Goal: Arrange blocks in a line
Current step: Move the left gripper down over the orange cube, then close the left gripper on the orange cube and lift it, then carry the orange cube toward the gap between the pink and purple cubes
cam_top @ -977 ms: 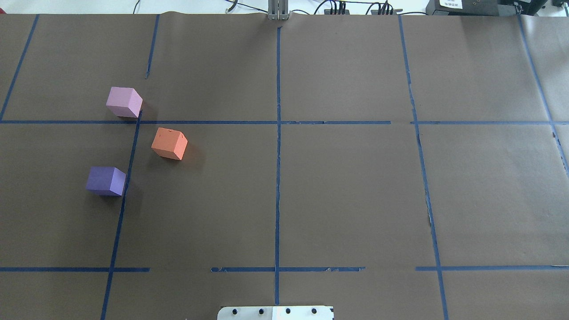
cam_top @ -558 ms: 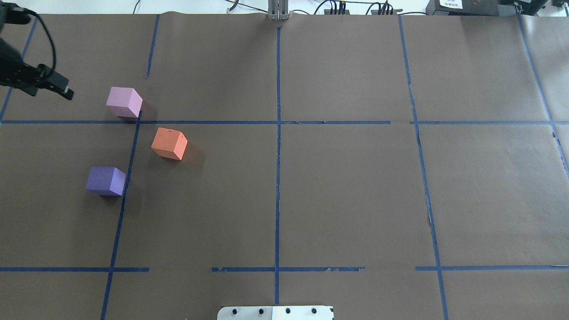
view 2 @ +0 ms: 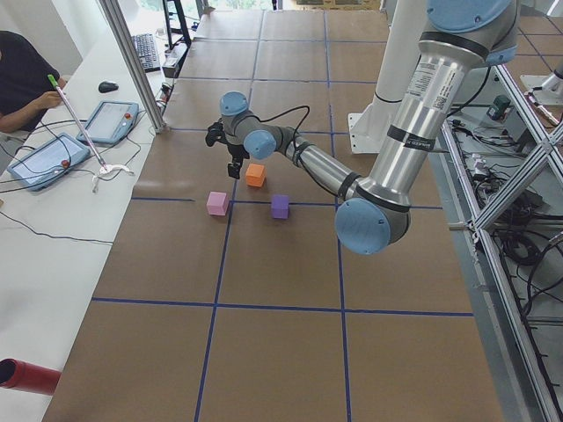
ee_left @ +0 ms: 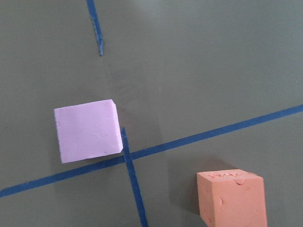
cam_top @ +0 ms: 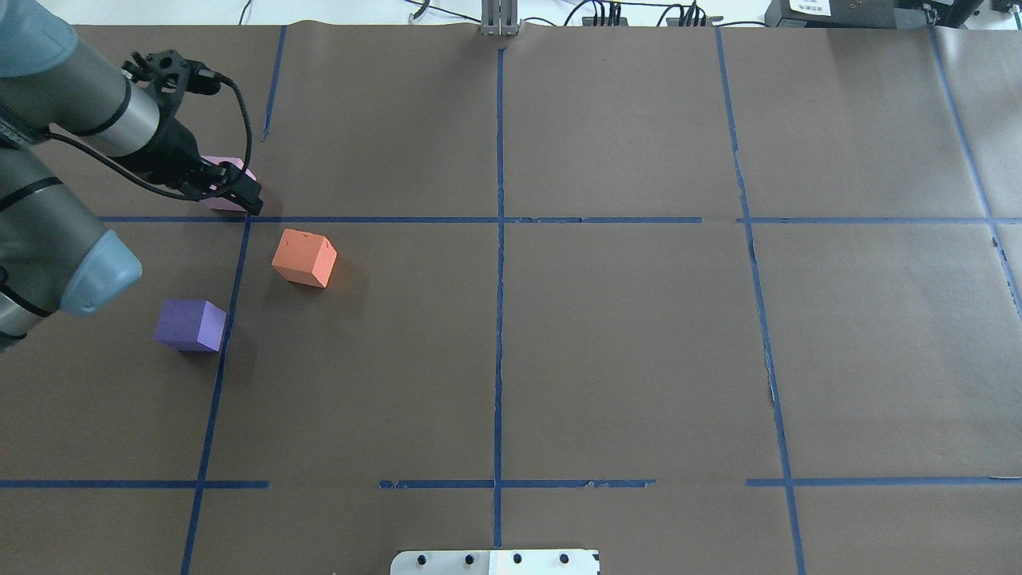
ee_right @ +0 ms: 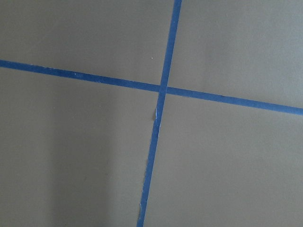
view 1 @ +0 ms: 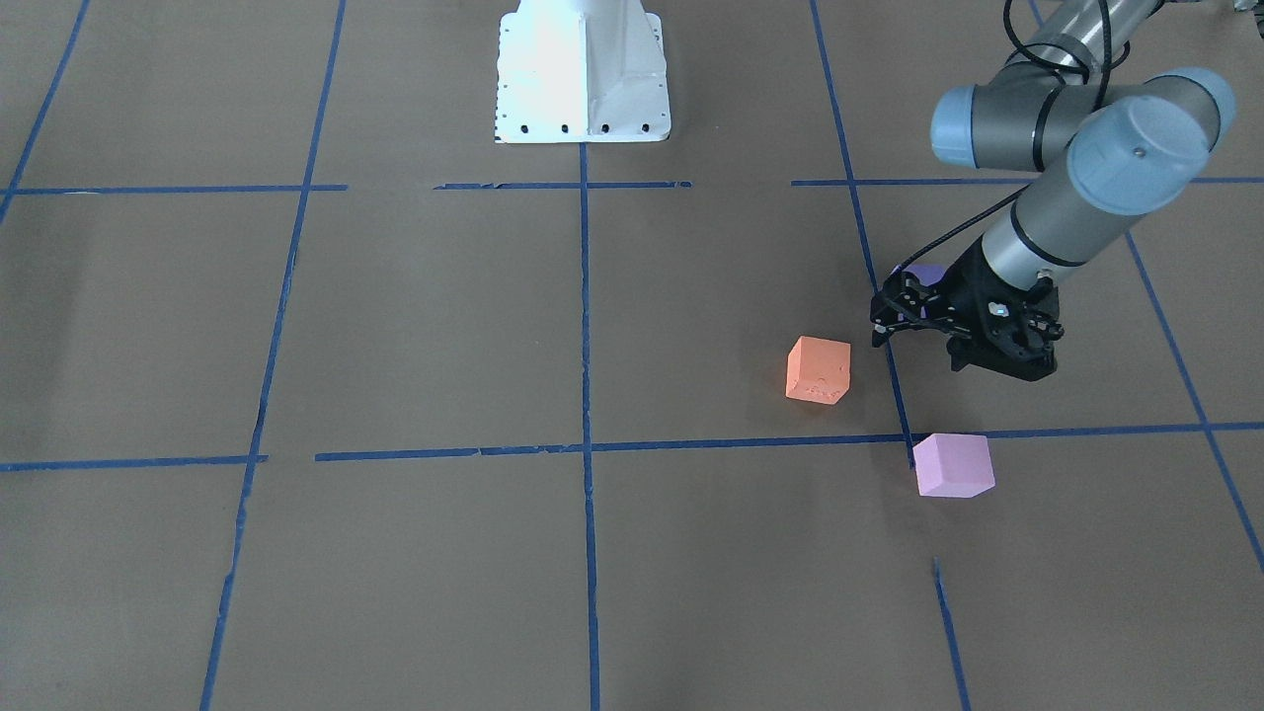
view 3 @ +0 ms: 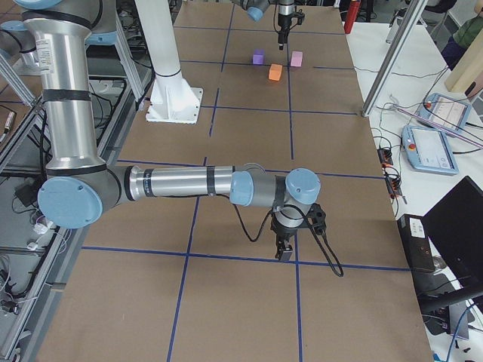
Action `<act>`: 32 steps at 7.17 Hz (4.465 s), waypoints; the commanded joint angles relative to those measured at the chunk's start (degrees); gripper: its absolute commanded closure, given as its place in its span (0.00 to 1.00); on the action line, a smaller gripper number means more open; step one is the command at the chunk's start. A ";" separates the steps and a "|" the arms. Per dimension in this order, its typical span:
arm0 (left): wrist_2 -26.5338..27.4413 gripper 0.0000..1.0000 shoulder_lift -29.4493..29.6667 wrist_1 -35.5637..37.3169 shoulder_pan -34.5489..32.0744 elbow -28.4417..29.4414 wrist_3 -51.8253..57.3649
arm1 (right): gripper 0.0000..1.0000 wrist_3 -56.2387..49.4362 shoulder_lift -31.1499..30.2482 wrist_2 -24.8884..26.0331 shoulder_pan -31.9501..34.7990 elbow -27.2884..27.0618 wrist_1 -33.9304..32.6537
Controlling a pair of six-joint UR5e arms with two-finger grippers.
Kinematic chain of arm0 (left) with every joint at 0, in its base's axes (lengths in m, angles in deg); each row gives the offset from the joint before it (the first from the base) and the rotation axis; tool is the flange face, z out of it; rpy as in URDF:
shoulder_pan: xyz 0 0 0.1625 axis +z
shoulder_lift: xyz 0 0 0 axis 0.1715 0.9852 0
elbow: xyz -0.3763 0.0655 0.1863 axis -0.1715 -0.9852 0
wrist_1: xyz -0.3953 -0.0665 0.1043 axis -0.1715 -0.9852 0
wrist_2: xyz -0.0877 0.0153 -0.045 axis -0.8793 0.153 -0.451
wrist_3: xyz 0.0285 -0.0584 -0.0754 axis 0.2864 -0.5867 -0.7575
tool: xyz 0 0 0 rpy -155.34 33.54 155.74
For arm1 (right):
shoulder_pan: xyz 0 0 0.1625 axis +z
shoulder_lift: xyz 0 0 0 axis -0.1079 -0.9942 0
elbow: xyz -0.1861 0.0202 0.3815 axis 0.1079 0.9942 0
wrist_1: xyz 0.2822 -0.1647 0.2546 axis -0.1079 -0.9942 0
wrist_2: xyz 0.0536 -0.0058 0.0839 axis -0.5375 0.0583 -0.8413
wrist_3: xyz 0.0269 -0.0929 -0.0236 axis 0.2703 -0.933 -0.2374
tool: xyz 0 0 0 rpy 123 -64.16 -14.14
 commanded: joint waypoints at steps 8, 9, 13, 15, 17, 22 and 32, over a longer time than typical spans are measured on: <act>7.53 0.00 3.56 -0.65 8.43 4.95 -11.68 | 0.00 0.00 0.00 0.00 0.00 0.00 0.00; 7.35 0.00 3.56 -0.53 8.52 5.55 -11.42 | 0.00 0.00 0.00 0.00 0.00 0.00 0.00; 7.27 0.00 4.70 -2.19 9.49 8.53 -10.98 | 0.00 0.00 0.00 0.00 0.00 0.00 0.00; 7.27 0.01 4.79 -2.73 9.49 9.60 -10.98 | 0.00 0.00 0.00 0.00 0.00 0.00 0.00; 7.27 0.03 4.97 -2.82 9.49 9.95 -10.98 | 0.00 0.00 0.00 0.00 0.00 0.00 0.00; 7.27 0.73 4.18 -3.44 9.49 6.29 -11.06 | 0.00 0.00 0.00 0.00 0.00 0.00 0.00; 1.91 0.73 -7.52 2.03 -1.85 0.08 -3.50 | 0.00 0.00 0.00 0.00 0.00 0.00 0.00</act>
